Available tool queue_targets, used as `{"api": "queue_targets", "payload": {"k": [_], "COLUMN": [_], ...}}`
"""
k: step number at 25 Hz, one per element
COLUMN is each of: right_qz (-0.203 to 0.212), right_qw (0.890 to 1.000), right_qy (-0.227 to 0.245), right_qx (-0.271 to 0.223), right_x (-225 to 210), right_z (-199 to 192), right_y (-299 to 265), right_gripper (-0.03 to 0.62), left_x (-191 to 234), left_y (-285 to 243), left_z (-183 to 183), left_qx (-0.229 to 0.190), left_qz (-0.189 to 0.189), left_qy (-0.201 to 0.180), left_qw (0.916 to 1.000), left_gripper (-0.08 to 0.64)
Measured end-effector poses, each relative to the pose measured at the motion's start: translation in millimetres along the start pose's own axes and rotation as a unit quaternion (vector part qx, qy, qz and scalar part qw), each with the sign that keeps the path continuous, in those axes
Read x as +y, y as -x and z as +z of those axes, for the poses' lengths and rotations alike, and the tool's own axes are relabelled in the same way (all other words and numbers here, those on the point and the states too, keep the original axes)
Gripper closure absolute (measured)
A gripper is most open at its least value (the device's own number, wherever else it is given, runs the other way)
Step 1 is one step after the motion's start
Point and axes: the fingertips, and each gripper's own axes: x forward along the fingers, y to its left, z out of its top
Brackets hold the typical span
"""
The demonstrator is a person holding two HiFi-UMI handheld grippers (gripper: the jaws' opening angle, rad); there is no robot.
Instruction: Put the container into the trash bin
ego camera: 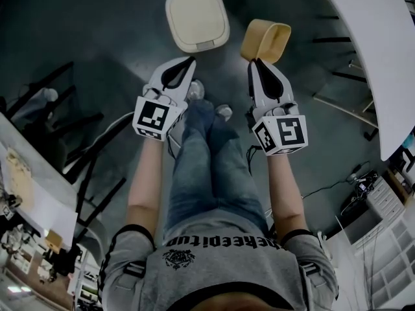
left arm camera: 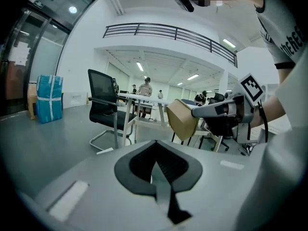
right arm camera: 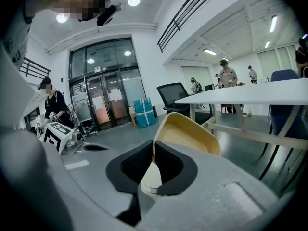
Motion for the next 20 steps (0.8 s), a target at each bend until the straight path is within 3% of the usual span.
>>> {"api": "queue_targets", "payload": {"k": [11,16,20], "right_qz": [-0.006,-0.006,-0.006], "right_qw": [1.0,1.0,1.0], "right_qy": [-0.002,-0.004,-0.007], "right_qx": [0.013,0.019,0.02], "right_x": [-17,-21,-23], "right_z": [-29,-38,-41], "right_y": [-10,-15,-16], "right_gripper": [0.571,0.571,0.571], "left_x": [11,20,30], "left_y": [-51,-69,-81], "left_z": [-74,-106,-127], "left_qx": [0.069,0.102,0.128], "left_qz": [-0.017,-0.01,0.006], "left_qy": [0.007,0.038,0.035], "left_qw": [0.9975,0.994,0.9912], "left_gripper": [0.543,0.543,0.543]}}
